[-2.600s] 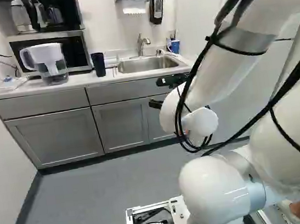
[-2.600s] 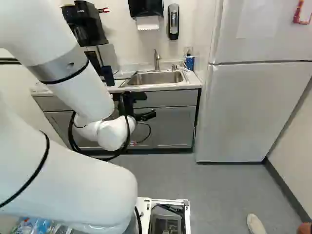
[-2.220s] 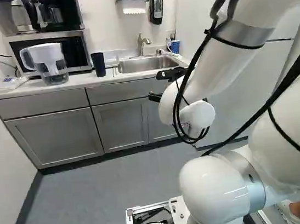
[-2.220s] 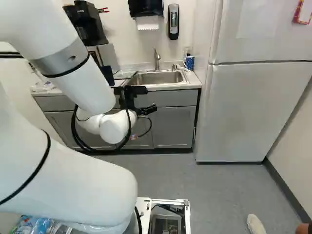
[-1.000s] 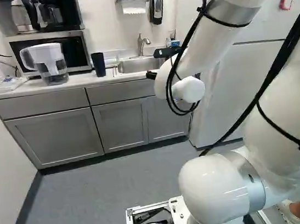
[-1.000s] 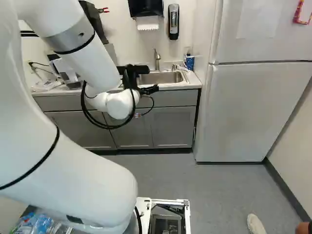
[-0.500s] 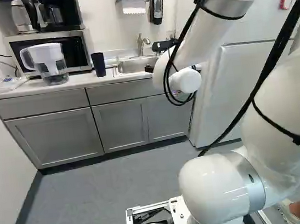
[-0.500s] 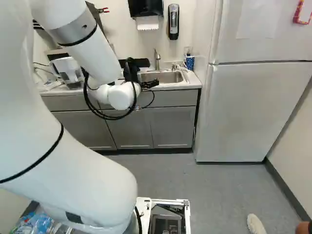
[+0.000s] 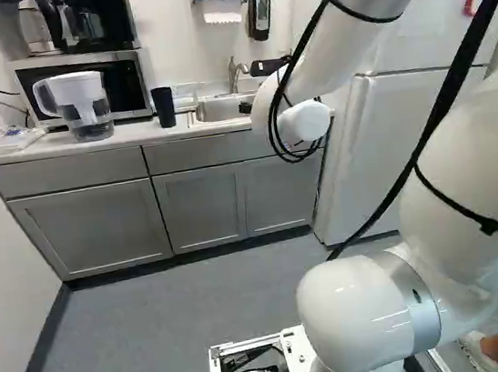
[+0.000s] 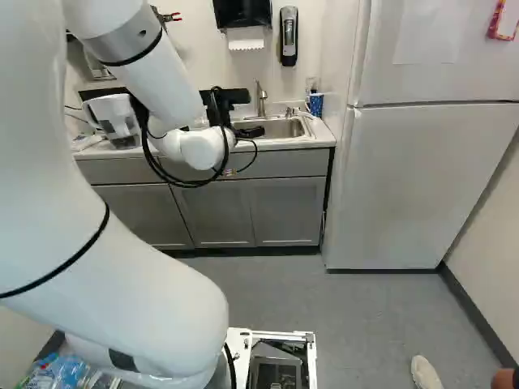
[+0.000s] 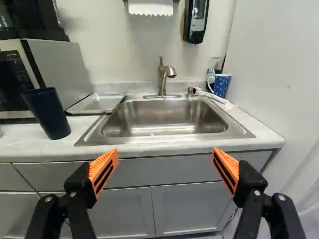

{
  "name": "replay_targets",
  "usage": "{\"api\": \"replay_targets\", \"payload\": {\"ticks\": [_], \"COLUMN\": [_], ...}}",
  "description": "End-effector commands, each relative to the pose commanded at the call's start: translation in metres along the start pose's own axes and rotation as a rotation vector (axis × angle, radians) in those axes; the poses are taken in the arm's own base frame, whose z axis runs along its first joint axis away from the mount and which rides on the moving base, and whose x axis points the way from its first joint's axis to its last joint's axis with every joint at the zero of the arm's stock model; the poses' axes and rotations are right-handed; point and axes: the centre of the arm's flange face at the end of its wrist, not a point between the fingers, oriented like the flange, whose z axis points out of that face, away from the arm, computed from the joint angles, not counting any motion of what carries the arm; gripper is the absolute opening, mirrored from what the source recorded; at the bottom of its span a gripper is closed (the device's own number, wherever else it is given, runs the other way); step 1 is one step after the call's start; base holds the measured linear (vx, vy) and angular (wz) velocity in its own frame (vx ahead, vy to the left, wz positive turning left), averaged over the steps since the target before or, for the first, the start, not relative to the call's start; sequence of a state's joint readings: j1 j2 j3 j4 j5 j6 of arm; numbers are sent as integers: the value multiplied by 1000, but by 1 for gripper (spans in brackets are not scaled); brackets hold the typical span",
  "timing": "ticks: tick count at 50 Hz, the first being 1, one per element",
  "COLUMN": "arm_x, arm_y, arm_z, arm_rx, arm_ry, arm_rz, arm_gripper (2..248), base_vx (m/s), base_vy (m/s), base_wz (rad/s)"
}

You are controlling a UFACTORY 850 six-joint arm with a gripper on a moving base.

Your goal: Rinse the cup and place it in the tray

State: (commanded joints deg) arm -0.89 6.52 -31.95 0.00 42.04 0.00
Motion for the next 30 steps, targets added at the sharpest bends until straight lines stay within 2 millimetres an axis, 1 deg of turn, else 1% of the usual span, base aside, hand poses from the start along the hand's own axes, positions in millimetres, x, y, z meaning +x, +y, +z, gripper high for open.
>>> {"api": "replay_targets", "payload": {"ticks": [30], "arm_x": [29], "arm_y": [0], "arm_z": [14], "arm_rx": [1], "arm_ry": [4], "arm_rz": [0], "arm_gripper": [247], "base_vx": [0], "base_vy": [0], "base_wz": [0]}}
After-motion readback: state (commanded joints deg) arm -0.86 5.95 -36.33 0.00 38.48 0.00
